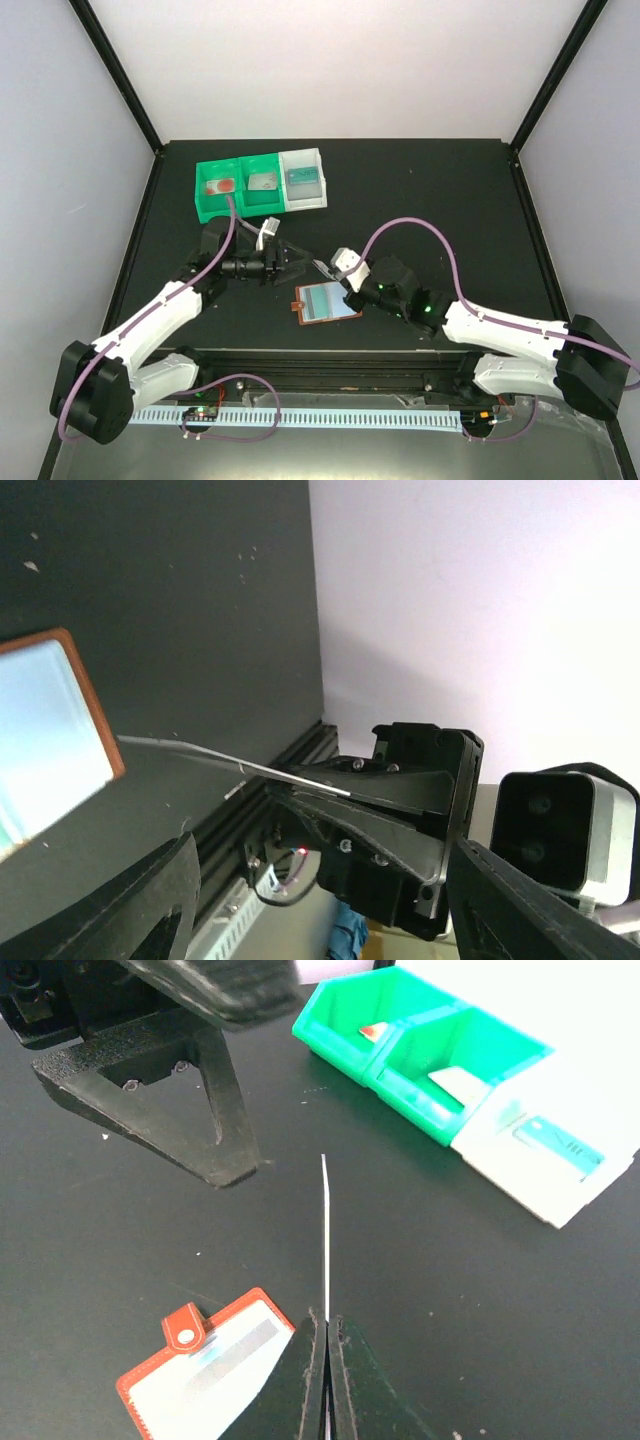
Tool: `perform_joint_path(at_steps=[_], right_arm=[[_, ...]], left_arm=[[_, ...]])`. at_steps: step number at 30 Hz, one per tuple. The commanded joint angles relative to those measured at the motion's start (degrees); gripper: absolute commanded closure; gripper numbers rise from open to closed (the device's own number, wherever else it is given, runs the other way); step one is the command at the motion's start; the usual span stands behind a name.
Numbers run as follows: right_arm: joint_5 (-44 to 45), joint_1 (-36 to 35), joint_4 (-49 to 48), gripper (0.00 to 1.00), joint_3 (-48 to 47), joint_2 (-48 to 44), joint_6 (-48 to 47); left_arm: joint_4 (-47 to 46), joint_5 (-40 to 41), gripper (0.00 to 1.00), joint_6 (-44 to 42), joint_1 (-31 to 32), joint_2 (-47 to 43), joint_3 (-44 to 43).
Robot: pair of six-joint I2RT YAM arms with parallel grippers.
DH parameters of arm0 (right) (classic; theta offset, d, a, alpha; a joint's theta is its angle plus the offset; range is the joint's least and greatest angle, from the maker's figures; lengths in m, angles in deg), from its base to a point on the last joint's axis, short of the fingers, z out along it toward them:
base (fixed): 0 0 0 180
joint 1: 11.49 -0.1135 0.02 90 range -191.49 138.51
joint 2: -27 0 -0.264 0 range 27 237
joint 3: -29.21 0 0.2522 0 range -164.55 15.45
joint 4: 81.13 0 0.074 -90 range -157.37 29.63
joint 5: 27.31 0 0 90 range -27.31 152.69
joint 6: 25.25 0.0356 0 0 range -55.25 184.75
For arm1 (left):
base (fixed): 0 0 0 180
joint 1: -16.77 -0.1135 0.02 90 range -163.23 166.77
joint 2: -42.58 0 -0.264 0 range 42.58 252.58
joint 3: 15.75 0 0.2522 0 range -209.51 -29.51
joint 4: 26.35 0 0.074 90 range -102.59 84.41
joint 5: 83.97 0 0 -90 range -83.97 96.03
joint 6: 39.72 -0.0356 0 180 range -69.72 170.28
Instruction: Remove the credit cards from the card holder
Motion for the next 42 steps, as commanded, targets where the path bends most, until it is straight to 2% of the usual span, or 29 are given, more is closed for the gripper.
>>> perform_joint_path(at_steps=[1,10,22,29,37,42], right_arm=[[8.9,-3.4,-2.2,0.99,-2.6,0.5,-8.7],[17.9,-9.4,-4.5,0.99,-2.9,1.0,-15.1],[22.6,-13.1,-9.1,0.99,-2.6,1.7,-17.8],[25.4,-15.2,-10.0,0.99,-2.8,3.3,-20.3],[29.3,-16.7,-10.0,0.99,-4.3,6.0,-20.9],[29.6,-17.3,-10.2,0.99,-4.7,7.2,-21.1]], left_arm=[[-5.0,-3.2,0.32,6.6,0.3,-2.7,0.9],[-3.9,-2.2,0.47,7.2,0.4,-4.8,1.0],[-2.3,-1.6,0.45,6.3,0.4,-4.9,1.3],[-3.0,-1.2,0.58,6.7,0.4,-5.1,1.7],[-3.7,-1.4,0.64,5.8,0.4,-3.3,2.0],[-3.7,-1.7,0.75,4.8,0.4,-2.7,2.2]])
